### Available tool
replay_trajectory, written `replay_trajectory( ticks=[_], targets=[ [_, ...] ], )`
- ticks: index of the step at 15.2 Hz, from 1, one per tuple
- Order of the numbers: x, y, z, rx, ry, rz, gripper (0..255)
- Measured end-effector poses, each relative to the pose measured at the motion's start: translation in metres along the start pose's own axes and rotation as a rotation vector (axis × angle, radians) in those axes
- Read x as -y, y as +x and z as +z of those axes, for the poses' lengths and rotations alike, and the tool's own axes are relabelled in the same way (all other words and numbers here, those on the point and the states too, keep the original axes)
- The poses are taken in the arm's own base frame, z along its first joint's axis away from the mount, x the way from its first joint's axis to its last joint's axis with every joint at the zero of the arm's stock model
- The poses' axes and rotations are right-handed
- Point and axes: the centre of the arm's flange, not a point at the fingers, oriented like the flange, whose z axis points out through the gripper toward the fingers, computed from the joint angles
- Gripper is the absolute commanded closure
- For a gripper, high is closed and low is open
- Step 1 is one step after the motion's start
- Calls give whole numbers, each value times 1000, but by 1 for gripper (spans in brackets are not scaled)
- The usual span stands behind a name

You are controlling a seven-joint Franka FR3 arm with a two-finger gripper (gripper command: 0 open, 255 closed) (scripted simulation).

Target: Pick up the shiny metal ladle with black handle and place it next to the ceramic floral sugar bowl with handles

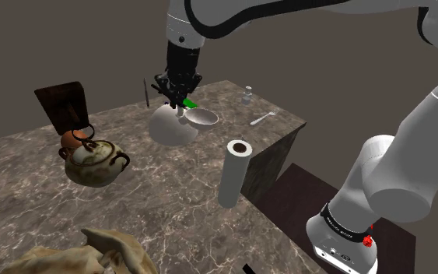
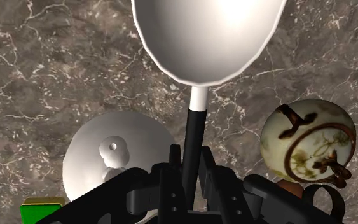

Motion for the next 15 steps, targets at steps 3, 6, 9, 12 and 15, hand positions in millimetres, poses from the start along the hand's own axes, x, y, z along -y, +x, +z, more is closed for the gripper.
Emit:
replay_trajectory(
  ticks=[3, 6, 9, 12, 15],
  targets=[
    [2, -4, 14, 0, 0, 1, 255],
    [2, -4, 30, 0, 0, 1, 255],
    [0, -6, 45, 0, 0, 1, 255],
    [0, -8, 61, 0, 0, 1, 255],
    [-4, -11, 76, 0, 0, 1, 255]
  ],
)
